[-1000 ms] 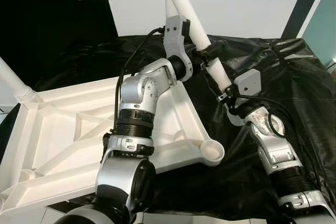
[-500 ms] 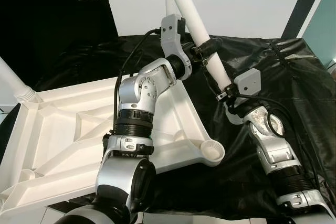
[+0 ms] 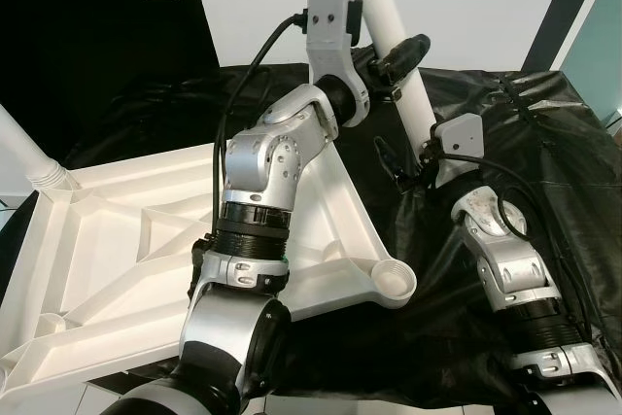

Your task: Building children table

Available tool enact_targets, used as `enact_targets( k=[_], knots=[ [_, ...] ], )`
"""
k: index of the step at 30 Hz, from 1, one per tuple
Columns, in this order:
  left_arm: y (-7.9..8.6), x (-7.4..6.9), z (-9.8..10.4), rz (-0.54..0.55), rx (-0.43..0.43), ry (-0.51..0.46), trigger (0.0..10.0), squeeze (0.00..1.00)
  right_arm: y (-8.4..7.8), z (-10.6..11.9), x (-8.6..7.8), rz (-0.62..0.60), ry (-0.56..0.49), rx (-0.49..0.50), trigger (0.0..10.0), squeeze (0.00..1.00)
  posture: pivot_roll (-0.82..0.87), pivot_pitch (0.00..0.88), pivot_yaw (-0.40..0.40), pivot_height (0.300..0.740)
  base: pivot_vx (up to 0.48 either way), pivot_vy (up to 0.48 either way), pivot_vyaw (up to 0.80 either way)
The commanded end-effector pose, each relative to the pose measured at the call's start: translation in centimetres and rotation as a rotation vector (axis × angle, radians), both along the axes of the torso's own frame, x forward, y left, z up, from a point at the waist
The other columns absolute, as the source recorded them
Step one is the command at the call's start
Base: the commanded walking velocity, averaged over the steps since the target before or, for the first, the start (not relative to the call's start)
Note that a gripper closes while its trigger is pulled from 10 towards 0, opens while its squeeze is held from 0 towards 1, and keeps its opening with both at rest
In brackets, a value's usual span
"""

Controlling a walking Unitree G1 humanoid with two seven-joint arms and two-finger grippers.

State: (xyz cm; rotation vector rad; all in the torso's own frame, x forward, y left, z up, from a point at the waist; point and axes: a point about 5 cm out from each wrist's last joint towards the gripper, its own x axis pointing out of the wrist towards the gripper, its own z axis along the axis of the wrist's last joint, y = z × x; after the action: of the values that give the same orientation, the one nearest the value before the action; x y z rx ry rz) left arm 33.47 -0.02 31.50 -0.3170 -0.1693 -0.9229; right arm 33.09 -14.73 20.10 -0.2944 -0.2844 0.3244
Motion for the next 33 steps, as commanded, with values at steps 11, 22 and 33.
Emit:
enact_targets(
  k=[11, 22, 33],
  knots=[
    [-3.0, -3.1, 0.1, -0.05, 0.006, -0.14, 10.0, 0.0, 0.4, 0.4, 0.7, -0.017, 0.08, 0.003, 10.0, 0.0, -0.07, 0.0, 0.039, 0.74, 0.0, 0.0, 0.0],
    [-3.7, -3.9, -0.1, -0.071, 0.013, -0.16, 10.0, 0.0, 0.5, 1.1, 0.7, -0.002, 0.072, -0.069, 10.0, 0.0, -0.08, 0.0, 0.045, 0.74, 0.0, 0.0, 0.0],
    [-3.7, -4.1, 0.0, -0.078, 0.013, -0.17, 10.0, 0.0, 0.3, 0.9, 0.5, -0.017, 0.095, -0.073, 0.0, 0.0, -0.07, 0.0, 0.045, 0.74, 0.0, 0.0, 0.0]
  ],
)
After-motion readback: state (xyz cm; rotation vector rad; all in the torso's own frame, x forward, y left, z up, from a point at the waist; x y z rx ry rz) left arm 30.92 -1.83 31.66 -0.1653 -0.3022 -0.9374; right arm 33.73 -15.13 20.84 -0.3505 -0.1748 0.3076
